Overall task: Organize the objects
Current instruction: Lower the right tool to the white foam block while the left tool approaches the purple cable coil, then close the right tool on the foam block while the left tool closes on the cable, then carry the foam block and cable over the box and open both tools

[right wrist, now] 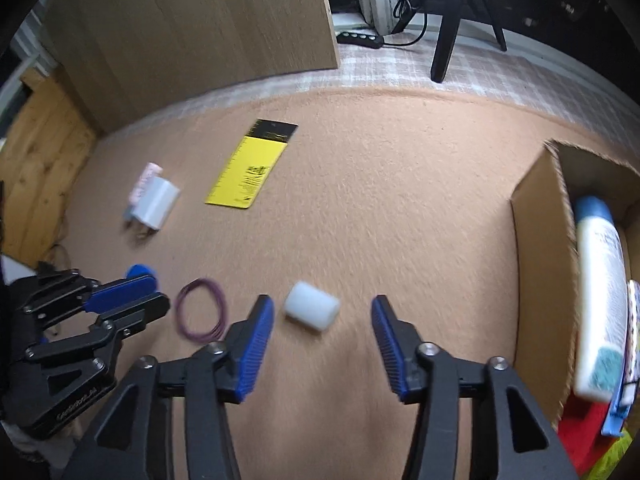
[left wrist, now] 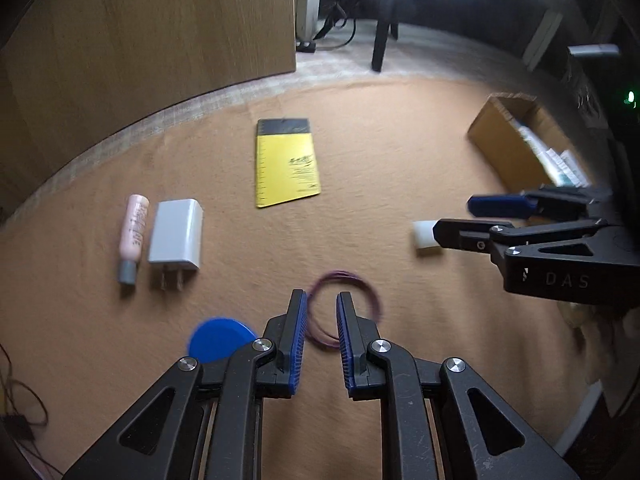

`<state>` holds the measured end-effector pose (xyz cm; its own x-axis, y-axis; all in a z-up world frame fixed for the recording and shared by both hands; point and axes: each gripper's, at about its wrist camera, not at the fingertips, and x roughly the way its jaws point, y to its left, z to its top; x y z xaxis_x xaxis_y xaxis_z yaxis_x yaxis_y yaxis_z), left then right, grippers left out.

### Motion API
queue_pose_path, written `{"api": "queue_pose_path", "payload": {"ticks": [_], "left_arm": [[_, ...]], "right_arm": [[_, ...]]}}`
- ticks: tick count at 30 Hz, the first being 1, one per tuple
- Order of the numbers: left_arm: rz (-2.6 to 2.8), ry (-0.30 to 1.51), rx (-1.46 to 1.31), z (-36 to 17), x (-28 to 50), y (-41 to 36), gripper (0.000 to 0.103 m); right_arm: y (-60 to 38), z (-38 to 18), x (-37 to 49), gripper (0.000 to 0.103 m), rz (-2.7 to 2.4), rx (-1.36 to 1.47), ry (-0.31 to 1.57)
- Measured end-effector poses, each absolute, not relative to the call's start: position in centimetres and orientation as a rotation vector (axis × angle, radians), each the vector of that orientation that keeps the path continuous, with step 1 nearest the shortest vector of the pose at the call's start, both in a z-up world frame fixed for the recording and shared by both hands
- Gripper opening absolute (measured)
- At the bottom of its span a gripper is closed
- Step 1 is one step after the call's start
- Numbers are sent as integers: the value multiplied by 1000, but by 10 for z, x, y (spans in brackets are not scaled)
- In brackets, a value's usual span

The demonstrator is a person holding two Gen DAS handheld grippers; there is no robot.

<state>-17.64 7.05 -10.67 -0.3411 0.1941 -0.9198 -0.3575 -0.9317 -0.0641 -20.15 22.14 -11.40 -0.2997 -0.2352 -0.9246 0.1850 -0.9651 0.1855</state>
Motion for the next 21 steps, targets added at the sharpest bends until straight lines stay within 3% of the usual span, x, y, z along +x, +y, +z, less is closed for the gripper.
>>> {"api": "queue_pose_path", "payload": {"ticks": [11, 14, 15, 20, 21], "left_arm": [[2174, 304, -1517, -138, -193, 84, 16], [2179, 314, -1507, -138, -186, 87, 4], [2177, 304, -1514, -138, -184, 88, 4], [2231, 239, -1551, -135, -174, 90, 3], [2243, 228, -1554, -133, -172, 91, 3]], "right_arm": [[204, -130, -207, 48, -2438, 1781, 12], [197, -129, -202, 33, -2449, 1760, 52], [196, -128, -201, 24, -2436, 1751, 50], [198, -120, -197, 17, -2374, 1723, 18], [202, -118, -195, 6, -2365, 1714, 4]]}}
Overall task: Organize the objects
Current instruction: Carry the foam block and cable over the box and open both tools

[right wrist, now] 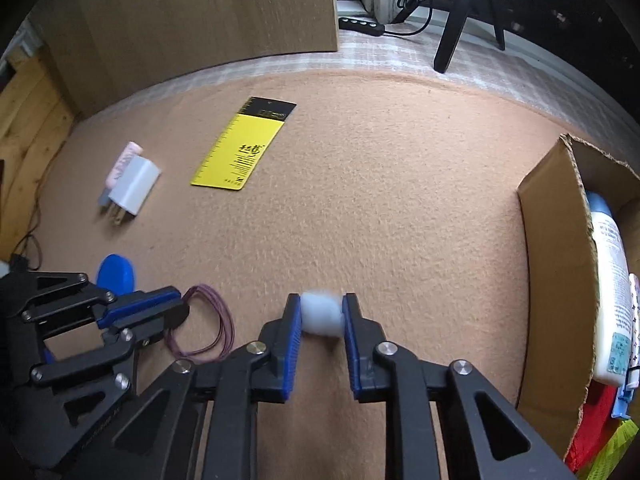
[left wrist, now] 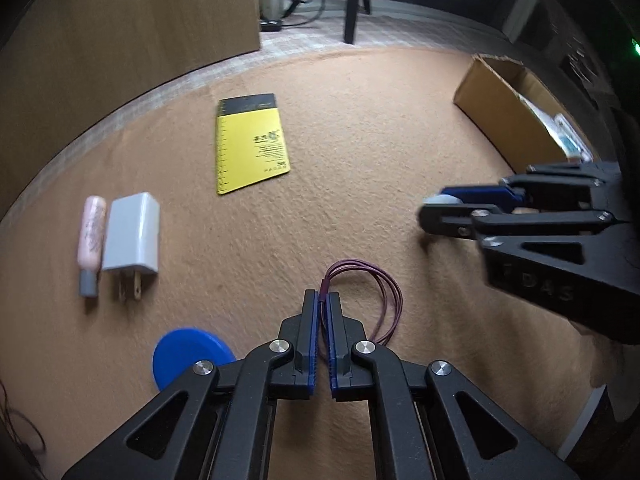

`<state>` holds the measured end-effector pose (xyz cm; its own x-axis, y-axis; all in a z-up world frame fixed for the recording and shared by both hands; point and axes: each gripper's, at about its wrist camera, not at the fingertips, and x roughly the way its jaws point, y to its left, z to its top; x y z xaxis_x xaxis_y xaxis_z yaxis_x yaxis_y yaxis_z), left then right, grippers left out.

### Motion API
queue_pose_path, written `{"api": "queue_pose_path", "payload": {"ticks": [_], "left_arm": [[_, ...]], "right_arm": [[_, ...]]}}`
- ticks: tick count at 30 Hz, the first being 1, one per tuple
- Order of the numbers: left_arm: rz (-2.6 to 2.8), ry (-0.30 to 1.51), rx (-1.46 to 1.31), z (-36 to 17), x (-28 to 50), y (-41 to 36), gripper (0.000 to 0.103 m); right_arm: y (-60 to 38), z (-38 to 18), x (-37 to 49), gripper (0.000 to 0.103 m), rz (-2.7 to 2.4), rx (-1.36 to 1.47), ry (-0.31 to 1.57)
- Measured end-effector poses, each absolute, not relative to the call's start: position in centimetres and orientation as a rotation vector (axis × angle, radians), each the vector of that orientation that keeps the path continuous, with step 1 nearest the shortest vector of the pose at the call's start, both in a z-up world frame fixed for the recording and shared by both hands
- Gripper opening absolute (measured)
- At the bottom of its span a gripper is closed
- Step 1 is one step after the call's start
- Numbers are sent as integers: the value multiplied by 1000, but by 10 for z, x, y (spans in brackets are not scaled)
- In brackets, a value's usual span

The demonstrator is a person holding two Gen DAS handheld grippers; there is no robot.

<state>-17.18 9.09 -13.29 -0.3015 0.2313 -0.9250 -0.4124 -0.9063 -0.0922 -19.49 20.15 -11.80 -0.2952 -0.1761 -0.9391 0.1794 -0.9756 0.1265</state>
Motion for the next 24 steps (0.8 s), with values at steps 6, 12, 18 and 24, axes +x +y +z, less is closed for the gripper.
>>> {"api": "queue_pose_path", "payload": {"ticks": [6, 12, 18, 24], "left_arm": [[2332, 132, -1531, -110, -164, 85, 3], [2390, 89, -1448, -70, -171, 94, 3], [2360, 135, -1324, -31, -183, 135, 3], [2289, 163, -1259, -18, -197, 201, 3]], "right_arm": [[234, -89, -179, 7, -2343, 1615, -79], [283, -55, -164, 7, -2351, 1523, -222], [336, -19, -155, 7, -2392, 1436, -389], [388, -2, -160, 7, -2489, 1414, -453]]}}
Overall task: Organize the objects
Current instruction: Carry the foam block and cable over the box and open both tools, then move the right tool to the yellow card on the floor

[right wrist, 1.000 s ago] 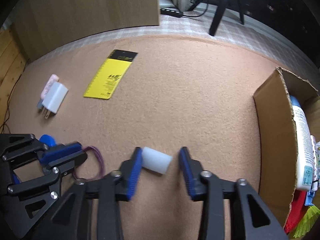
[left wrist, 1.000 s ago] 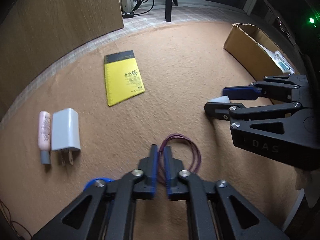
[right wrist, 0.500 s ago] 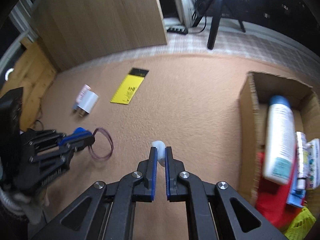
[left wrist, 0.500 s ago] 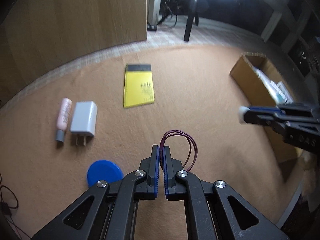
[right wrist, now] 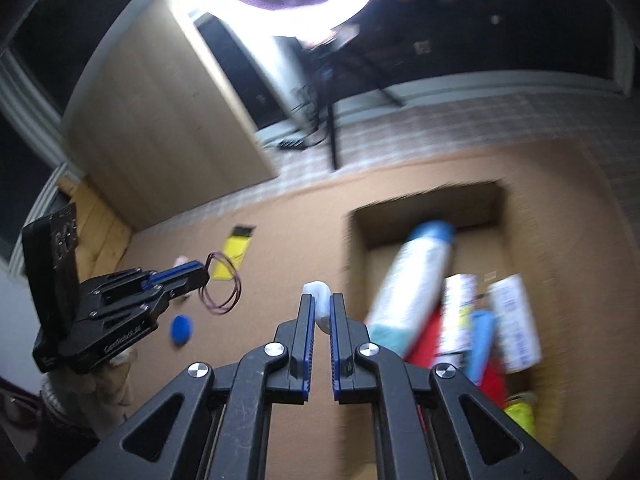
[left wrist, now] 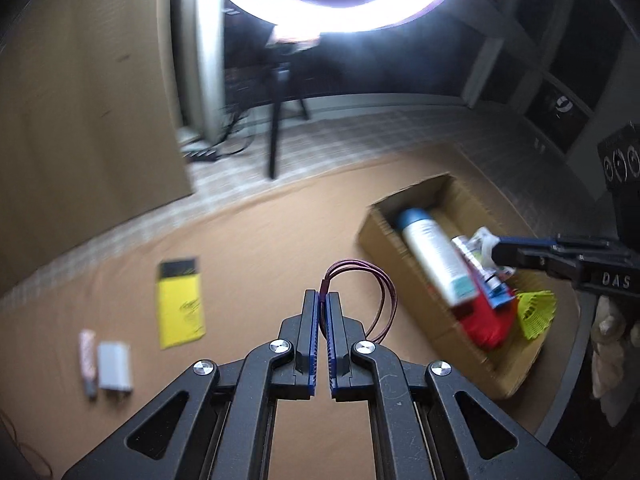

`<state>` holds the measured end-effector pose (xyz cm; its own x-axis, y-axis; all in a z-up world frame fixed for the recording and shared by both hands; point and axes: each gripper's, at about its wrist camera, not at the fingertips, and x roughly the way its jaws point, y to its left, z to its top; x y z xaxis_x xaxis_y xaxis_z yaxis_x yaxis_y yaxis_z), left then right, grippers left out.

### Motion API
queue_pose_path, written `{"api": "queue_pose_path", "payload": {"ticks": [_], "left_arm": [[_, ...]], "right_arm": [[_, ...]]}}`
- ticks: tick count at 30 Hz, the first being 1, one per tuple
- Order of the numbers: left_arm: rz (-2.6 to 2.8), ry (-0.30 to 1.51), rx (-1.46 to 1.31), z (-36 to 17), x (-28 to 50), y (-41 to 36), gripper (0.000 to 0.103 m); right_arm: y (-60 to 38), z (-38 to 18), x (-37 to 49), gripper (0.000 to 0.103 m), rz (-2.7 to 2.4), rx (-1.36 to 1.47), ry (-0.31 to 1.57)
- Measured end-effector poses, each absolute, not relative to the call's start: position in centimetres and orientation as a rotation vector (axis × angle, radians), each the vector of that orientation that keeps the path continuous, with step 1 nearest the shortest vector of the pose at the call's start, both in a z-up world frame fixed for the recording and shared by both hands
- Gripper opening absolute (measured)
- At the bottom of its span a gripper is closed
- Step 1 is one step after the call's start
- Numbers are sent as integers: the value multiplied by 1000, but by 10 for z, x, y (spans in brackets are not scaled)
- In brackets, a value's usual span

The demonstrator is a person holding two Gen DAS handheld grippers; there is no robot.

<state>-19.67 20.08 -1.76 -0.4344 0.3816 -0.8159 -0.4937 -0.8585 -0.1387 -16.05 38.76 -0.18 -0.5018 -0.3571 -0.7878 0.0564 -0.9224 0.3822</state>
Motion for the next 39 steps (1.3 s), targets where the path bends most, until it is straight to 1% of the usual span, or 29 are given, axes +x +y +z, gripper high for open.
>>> {"api": "queue_pose_path", "payload": {"ticks": [5, 9, 17, 18, 20, 21, 22, 23, 24, 30, 32, 34, 39], "left_arm": [[2225, 202, -1230, -20, -208, 264, 3], [2191, 230, -1239, -27, -220, 309, 3], [2173, 268, -1286, -50, -250, 369, 3], [2168, 267, -1288, -51, -252, 374, 4], [2164, 266, -1284, -53, -256, 382, 4], [2159, 264, -1281, -54, -257, 386, 10], [2155, 264, -1285, -54, -259, 388, 21], [2158, 257, -1286, -53, -259, 388, 24], [2160, 243, -1278, -52, -259, 386, 25], [2180, 192, -1287, -47, -255, 364, 25], [2186, 191, -1286, -45, -249, 355, 25], [2202, 200, -1277, -42, -241, 340, 25], [2253, 192, -1273, -36, -219, 293, 25]], "right_arm": [[433, -6, -167, 7, -2574, 1448, -494], [456, -13, -175, 7, -2622, 1483, -483], [481, -31, -201, 8, -2622, 1547, -480], [483, -32, -203, 9, -2621, 1552, -472], [485, -35, -207, 17, -2636, 1572, -461], [488, -36, -208, 26, -2642, 1572, -469], [491, -36, -209, 32, -2636, 1569, -487], [493, -36, -209, 32, -2638, 1565, -504], [495, -35, -209, 32, -2641, 1561, -518], [498, -28, -201, 33, -2653, 1541, -555], [494, -25, -199, 36, -2650, 1531, -559], [487, -22, -196, 38, -2645, 1519, -563], [462, -18, -192, 39, -2632, 1494, -562]]}}
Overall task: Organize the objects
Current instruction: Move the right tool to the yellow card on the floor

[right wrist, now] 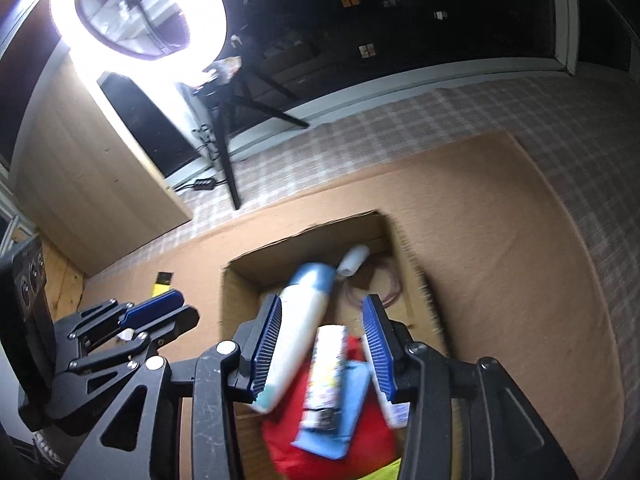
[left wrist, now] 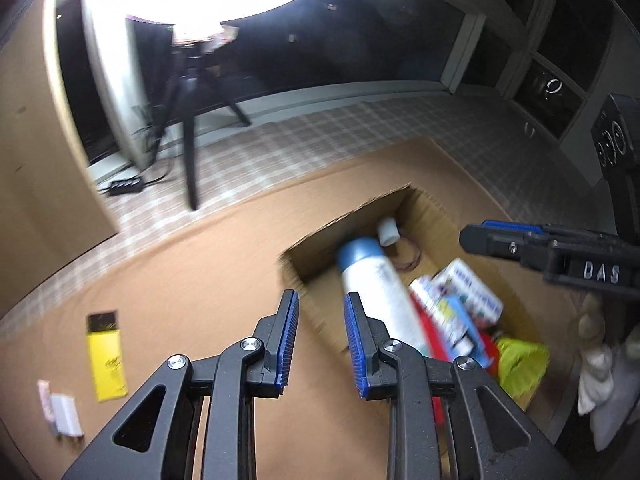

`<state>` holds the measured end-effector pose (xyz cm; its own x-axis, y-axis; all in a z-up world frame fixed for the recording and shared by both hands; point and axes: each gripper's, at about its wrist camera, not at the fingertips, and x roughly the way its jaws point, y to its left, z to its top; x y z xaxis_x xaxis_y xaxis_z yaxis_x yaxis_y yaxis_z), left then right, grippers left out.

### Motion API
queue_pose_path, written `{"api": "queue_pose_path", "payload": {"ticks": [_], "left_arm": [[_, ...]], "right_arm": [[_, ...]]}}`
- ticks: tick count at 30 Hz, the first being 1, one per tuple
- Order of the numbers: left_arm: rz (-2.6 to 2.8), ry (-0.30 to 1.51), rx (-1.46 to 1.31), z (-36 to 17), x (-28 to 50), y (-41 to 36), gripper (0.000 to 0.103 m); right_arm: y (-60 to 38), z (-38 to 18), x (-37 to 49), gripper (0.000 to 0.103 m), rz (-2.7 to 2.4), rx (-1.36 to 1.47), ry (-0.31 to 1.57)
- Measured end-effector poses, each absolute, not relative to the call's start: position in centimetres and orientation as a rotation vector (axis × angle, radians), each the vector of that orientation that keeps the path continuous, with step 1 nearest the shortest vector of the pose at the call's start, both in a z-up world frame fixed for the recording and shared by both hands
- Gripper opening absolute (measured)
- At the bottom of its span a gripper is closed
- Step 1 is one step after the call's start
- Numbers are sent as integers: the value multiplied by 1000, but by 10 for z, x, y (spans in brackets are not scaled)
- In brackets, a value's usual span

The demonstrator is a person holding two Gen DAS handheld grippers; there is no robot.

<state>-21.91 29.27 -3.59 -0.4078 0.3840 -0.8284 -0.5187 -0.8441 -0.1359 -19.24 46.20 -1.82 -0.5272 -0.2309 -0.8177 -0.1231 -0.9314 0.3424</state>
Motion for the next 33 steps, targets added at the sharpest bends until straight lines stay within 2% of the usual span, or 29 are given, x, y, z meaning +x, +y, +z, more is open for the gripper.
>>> {"api": "queue_pose_path", "payload": {"ticks": [10, 14, 20, 27, 33], "left_arm": [[2372, 140, -1369, -47, -192, 156, 25], [2404, 46, -1460, -62, -207, 105, 27], [2436, -41, -1514, -73, -223, 58, 30], [2471, -69, -1481, -75, -184, 20, 32], [2532, -3, -1466, -77, -128, -26, 34]], "right_arm": [[375, -21, -196, 42, -2523, 1463, -476], [339, -29, -211, 43, -2461, 1473, -474], [281, -55, -255, 54, -2365, 1552, -481], [222, -85, -311, 55, -2290, 1714, -441], [176, -106, -346, 55, -2260, 1855, -357]]}}
